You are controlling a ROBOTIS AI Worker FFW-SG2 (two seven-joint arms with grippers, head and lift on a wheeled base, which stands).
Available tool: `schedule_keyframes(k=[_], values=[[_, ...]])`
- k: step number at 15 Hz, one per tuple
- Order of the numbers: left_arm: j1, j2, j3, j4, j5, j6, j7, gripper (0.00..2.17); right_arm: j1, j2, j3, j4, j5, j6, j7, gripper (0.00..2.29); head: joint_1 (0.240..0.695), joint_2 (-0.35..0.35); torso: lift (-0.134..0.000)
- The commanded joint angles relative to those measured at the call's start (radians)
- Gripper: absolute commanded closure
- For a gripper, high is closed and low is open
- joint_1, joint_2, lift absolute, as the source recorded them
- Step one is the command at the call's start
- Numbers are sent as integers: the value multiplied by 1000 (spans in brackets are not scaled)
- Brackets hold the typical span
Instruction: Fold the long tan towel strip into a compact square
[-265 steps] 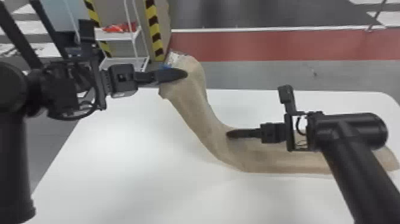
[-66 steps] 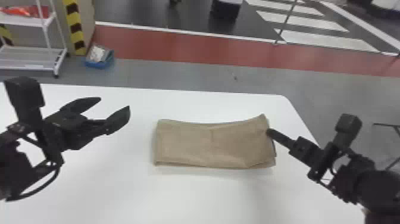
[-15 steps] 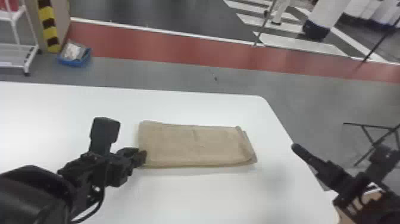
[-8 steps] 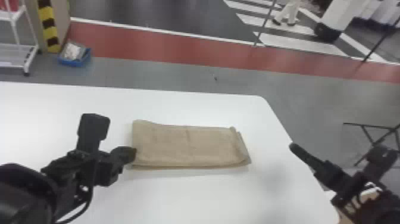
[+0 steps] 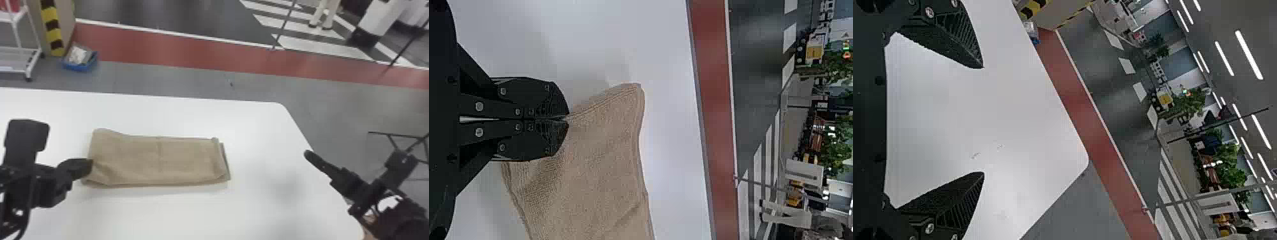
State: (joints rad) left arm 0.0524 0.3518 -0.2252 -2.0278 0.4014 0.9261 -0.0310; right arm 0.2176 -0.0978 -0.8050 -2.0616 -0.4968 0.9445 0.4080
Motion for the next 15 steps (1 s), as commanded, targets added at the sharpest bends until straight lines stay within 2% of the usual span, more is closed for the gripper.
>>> schedule_keyframes(k=[1,5,6,7,8,11,14,15], values=[[37,7,29,-31,-6,15,-1,1355,-3,1,12,-5,3,3,-3,130,695,-350,-124],[60,6,29,-31,-24,15,2,1339,-3,4,18,-11,4,9,-5,130,695,-350,-124],[60,4,29,-31,-24,9,0,947,-3,6,18,-15,4,9,-5,130,695,-350,-124],[60,4,32,-31,-24,-19,-1,326,-3,6,20,-17,3,12,-5,130,695,-350,-124],[60,4,33,-39,-24,-62,-1,-1,-3,6,26,-17,3,15,-5,130,695,-350,-124],[69,3,33,-68,-24,-230,13,12,-12,6,64,-34,15,30,-11,130,695,-350,-124],[76,-13,6,-74,-30,-258,6,29,-32,10,159,-35,76,80,-23,137,695,-350,-124],[73,-19,-25,-60,-53,-276,0,33,-46,21,196,-35,104,92,-23,151,695,-350,-124]])
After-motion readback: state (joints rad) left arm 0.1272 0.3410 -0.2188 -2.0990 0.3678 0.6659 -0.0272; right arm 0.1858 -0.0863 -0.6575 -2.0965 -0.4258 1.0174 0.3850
